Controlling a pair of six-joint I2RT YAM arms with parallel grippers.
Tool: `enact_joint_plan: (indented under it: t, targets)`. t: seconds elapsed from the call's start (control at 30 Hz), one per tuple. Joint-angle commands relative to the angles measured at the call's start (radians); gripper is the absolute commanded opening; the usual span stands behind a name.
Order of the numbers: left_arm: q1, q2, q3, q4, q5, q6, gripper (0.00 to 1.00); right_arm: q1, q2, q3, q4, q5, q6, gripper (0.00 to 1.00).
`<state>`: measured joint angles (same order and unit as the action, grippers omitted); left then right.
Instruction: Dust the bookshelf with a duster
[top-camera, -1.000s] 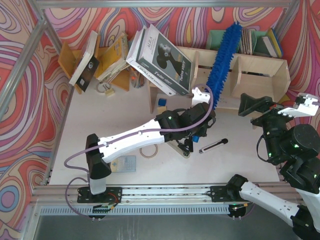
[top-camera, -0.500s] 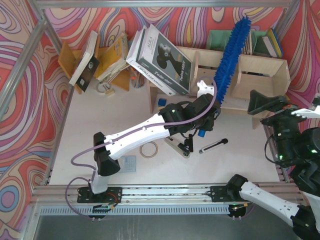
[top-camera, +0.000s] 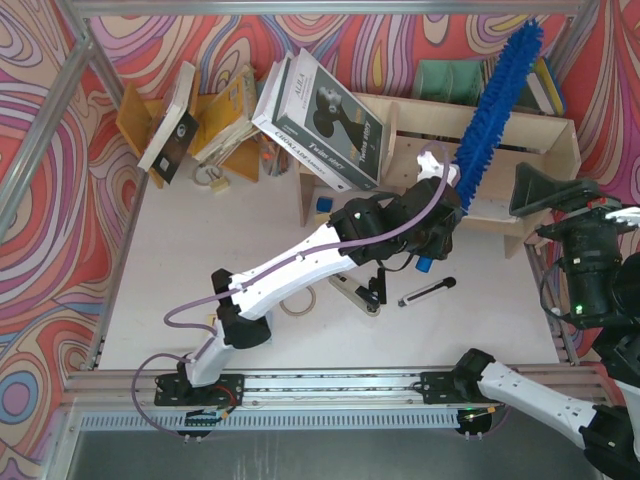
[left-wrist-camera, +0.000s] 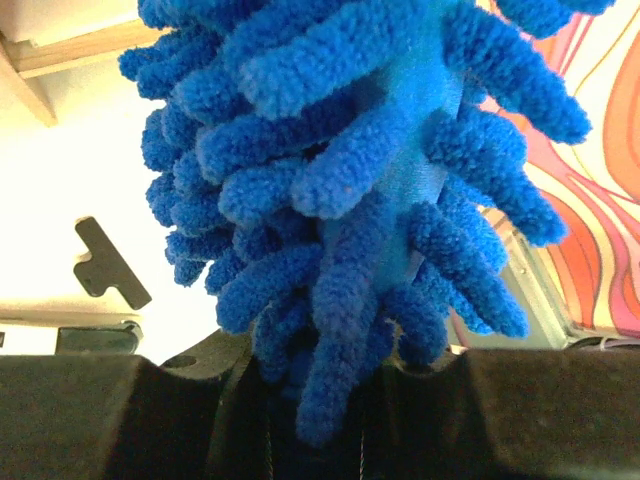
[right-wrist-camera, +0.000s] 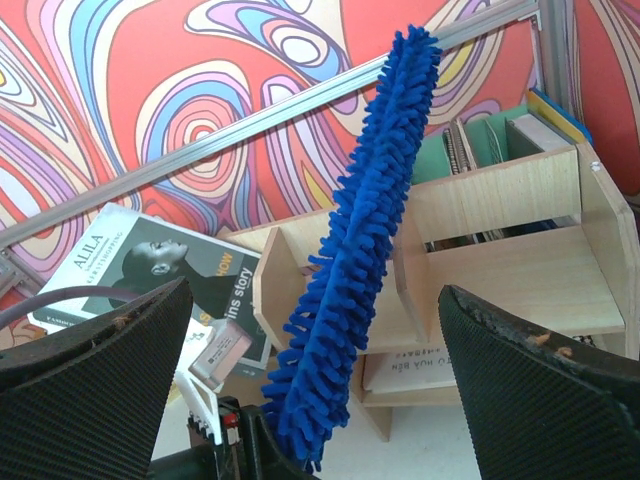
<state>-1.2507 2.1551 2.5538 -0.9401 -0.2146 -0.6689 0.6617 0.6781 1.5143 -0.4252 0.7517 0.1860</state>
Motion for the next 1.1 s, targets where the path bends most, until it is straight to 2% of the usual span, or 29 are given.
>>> enact_joint_plan:
  t: [0.0, 0.23, 0.6, 1.07]
  targets:
    - [0.005, 0.035, 0.069, -0.005, 0.047, -0.005, 0.0, 0.004, 0.022, 0.03, 0.043, -0.01, -0.029, 0.99]
    - [0.028, 0.083, 0.077, 0.056, 0.165, -0.078, 0.0, 0.004, 0.018, 0.022, 0.032, -0.015, -0.012, 0.99]
    - [0.037, 0.144, 0.093, 0.107, 0.269, -0.121, 0.0, 0.004, -0.002, -0.009, 0.032, 0.006, -0.009, 0.99]
    - [-0.045, 0.137, 0.069, 0.174, 0.29, -0.008, 0.0, 0.004, -0.021, -0.042, 0.042, 0.029, -0.013, 0.99]
